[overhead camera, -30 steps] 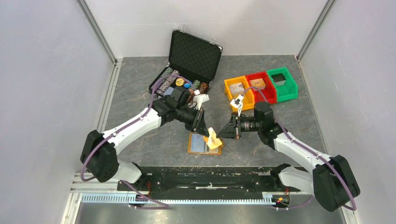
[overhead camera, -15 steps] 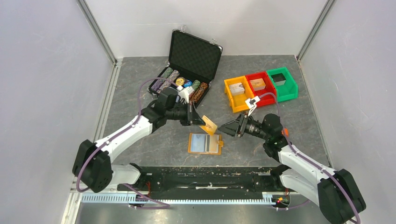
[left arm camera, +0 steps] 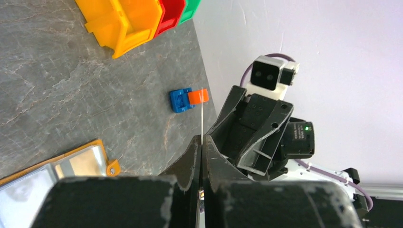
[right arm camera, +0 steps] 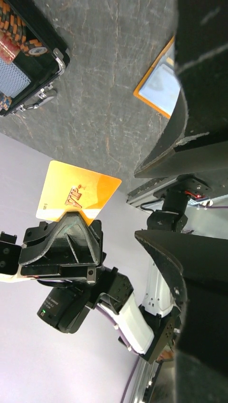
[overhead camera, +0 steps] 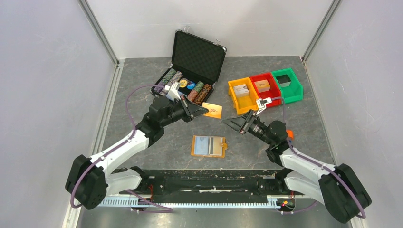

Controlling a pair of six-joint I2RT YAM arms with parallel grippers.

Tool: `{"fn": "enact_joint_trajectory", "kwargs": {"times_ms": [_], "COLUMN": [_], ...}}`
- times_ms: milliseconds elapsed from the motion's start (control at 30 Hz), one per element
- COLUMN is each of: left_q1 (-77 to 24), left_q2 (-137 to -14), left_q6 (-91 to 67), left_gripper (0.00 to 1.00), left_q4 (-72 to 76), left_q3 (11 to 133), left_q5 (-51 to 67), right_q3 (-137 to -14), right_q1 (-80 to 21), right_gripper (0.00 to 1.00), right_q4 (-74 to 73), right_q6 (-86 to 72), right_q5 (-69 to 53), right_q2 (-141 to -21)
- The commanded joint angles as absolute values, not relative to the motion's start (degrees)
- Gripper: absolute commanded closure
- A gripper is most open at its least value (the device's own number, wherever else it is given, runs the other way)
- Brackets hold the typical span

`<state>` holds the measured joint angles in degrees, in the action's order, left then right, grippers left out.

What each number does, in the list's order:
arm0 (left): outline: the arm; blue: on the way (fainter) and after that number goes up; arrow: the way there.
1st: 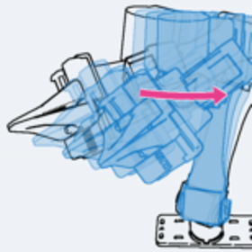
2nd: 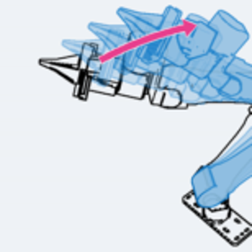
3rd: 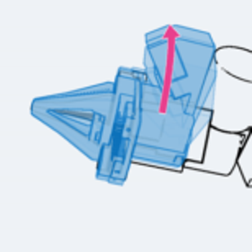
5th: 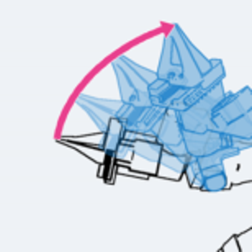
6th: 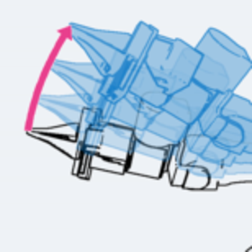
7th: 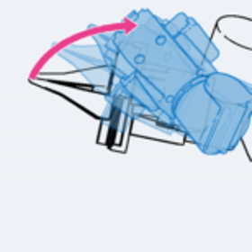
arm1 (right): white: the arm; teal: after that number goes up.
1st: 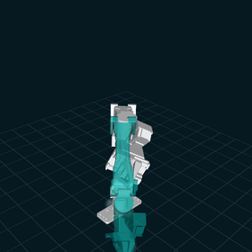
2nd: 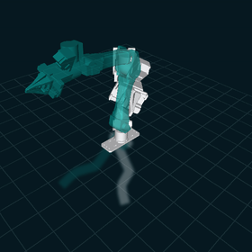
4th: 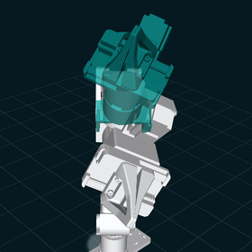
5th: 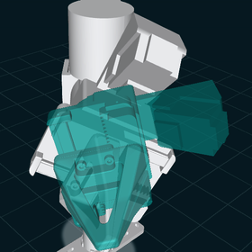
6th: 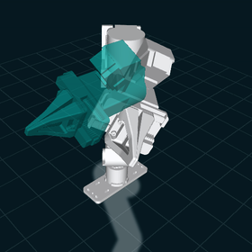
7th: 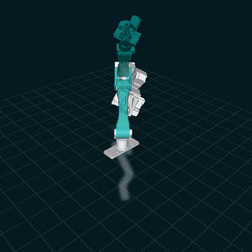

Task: Take the credit cards out of the card holder
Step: Place the credit card in the storage box.

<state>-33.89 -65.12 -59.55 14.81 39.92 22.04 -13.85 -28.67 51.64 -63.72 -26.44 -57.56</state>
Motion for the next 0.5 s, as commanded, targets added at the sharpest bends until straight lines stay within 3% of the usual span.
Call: {"fn": "enact_joint_trajectory", "kwargs": {"times_ms": [0,467], "left_q1": [-34.37,-34.67], "left_q2": [-63.80,-63.69], "left_q6": [-64.91,-69.30], "left_gripper": [0.98,0.98], "left_q4": [23.09,28.57], "left_q3": [38.47,35.26], "left_q5": [19.48,20.43], "right_q3": [-14.42,-14.59], "right_q1": [-30.91,-33.22], "right_gripper": [0.54,0.59], "right_q4": [60.20,63.46], "right_q6": [-67.42,-71.28], "right_q5": [-22.97,-13.93], "right_q2": [-60.88,-64.38]}}
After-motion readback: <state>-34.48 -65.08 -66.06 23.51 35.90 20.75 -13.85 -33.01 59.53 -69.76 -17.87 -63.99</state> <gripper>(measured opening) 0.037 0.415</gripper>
